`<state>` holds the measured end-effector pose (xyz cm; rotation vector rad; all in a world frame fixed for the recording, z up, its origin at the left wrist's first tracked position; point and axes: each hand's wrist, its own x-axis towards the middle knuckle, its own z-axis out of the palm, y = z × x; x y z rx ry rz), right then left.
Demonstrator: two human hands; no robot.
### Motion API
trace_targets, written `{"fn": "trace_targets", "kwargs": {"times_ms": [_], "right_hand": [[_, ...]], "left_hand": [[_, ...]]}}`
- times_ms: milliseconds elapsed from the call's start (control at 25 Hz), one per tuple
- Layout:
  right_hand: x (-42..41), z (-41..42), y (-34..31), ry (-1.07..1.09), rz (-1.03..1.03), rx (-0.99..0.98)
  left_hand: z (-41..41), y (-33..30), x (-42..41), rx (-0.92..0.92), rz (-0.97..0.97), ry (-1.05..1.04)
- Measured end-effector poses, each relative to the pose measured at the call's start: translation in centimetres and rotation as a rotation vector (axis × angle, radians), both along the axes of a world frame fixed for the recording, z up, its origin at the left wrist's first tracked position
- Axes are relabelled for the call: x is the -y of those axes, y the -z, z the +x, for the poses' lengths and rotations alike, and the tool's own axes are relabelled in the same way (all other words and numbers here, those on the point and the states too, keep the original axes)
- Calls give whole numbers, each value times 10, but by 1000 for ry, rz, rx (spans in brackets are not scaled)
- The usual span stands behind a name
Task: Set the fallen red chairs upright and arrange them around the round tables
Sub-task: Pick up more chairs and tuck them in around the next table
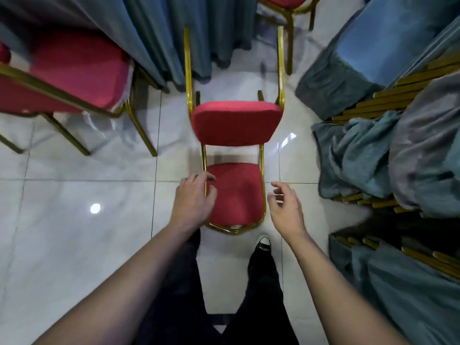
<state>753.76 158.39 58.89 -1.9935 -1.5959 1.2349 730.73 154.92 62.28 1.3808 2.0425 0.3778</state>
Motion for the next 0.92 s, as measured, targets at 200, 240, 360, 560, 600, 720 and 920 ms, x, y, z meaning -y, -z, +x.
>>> {"fn": "trace_targets", "kwargs": {"times_ms": [200, 240, 360, 560, 600, 720, 920], "right_hand": [[-23, 59, 146, -97, -79, 9], [-25, 70, 181, -89, -94, 19], [-28, 93, 287, -74, -164, 68], [-33, 105, 449, -62, -279, 138], [-32, 103, 475, -64, -309, 153], [-38, 100, 540, -86, -320, 174], [-42, 96, 637, -7, -315, 216]], "left_hand": [[47, 135, 19, 28, -98, -212], [54, 168, 22, 38, -119, -234], [64, 273, 32, 58, -175, -259], [48, 446, 46, 77, -321, -270], [44, 474, 51, 77, -356, -278], [36, 544, 56, 77, -415, -272], [25, 644, 53, 77, -430, -372]]}}
